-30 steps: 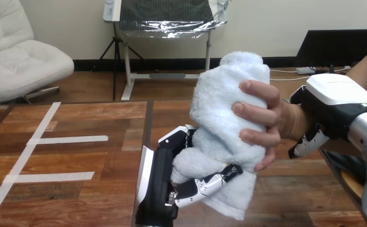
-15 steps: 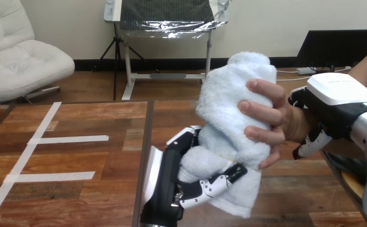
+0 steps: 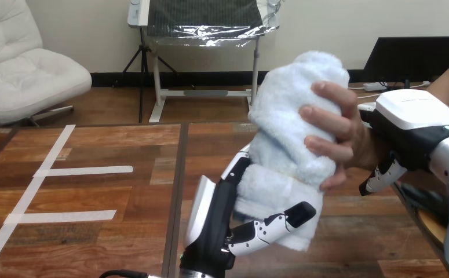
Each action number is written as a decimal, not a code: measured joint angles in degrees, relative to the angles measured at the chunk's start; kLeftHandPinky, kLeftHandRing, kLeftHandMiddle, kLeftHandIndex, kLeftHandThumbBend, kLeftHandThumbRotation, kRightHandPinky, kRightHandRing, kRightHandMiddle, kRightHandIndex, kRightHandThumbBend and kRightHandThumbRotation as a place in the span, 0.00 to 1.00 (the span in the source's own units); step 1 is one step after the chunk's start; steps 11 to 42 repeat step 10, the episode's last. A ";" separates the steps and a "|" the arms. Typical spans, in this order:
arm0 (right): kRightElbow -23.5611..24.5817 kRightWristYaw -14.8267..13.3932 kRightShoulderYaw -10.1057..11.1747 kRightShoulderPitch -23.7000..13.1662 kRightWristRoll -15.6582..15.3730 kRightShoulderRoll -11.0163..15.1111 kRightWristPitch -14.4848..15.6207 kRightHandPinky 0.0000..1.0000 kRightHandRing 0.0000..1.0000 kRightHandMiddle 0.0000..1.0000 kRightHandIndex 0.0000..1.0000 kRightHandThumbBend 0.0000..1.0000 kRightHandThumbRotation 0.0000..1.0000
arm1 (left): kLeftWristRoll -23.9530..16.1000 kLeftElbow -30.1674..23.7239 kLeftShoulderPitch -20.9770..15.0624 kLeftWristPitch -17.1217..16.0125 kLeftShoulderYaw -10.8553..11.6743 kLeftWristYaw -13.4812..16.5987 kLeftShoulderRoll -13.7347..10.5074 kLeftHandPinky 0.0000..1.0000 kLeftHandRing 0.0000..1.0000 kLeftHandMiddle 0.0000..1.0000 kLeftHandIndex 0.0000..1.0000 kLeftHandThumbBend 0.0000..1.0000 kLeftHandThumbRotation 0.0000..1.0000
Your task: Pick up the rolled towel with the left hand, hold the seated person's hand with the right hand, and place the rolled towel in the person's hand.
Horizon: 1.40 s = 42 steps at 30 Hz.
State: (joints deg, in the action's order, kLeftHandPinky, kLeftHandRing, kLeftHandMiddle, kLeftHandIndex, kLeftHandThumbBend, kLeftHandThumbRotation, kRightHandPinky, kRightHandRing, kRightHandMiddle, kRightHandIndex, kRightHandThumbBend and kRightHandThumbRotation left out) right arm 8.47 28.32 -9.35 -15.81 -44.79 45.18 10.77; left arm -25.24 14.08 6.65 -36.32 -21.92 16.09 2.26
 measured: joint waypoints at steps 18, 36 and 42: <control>0.02 0.00 0.19 0.00 -0.06 0.00 -0.08 0.90 0.94 0.96 0.90 0.84 0.01 | -1.88 -0.75 0.00 0.21 -0.13 0.42 -0.02 1.00 1.00 1.00 1.00 0.94 0.70; 0.02 0.00 0.19 0.00 -0.06 0.00 -0.08 0.90 0.94 0.96 0.90 0.84 0.01 | -1.88 -0.75 0.00 0.21 -0.13 0.42 -0.02 1.00 1.00 1.00 1.00 0.94 0.70; 0.02 0.00 0.19 0.00 -0.06 0.00 -0.08 0.90 0.94 0.96 0.90 0.84 0.01 | -1.88 -0.75 0.00 0.21 -0.13 0.42 -0.02 1.00 1.00 1.00 1.00 0.94 0.70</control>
